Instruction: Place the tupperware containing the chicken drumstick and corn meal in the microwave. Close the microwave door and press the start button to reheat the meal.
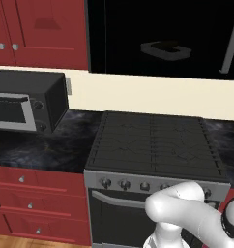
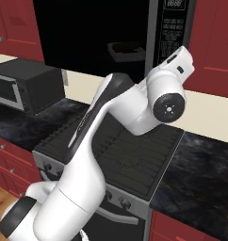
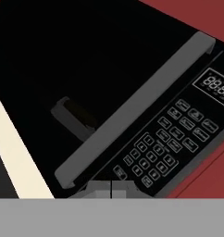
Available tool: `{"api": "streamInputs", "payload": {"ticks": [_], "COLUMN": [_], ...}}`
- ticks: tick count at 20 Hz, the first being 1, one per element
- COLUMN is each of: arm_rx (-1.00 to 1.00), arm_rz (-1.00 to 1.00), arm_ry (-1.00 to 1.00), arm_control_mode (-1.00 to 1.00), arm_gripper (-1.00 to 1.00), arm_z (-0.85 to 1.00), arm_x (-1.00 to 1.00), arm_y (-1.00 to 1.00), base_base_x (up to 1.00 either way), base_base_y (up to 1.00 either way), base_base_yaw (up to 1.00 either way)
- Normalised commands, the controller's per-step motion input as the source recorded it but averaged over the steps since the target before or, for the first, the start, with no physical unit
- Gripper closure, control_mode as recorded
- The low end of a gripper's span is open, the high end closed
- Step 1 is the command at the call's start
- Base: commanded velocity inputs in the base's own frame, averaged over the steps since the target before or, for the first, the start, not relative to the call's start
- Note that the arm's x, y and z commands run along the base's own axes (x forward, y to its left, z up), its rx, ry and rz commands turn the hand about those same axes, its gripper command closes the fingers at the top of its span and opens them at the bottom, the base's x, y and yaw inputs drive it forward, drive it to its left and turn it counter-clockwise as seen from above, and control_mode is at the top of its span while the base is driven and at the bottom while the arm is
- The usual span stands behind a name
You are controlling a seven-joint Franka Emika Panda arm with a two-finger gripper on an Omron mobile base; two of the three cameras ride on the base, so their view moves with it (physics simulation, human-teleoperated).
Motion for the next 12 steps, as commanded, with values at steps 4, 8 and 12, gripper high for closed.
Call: {"api": "streamInputs", "payload": {"ticks": [4, 8, 12], "arm_rx": [0.00, 0.00, 0.00], "arm_rz": [0.00, 0.00, 0.00], "arm_ry": [0.01, 0.00, 0.00], "arm_control_mode": [-1.00, -1.00, -1.00], "arm_gripper": [1.00, 1.00, 1.00], "arm_z": [0.00, 0.00, 0.00], "arm_x": [0.10, 0.09, 0.06], "arm_y": [0.00, -0.02, -0.14], "base_base_x": [0.00, 0.00, 0.00], "base_base_y": [0.00, 0.00, 0.00], "base_base_yaw": [0.00, 0.00, 0.00]}}
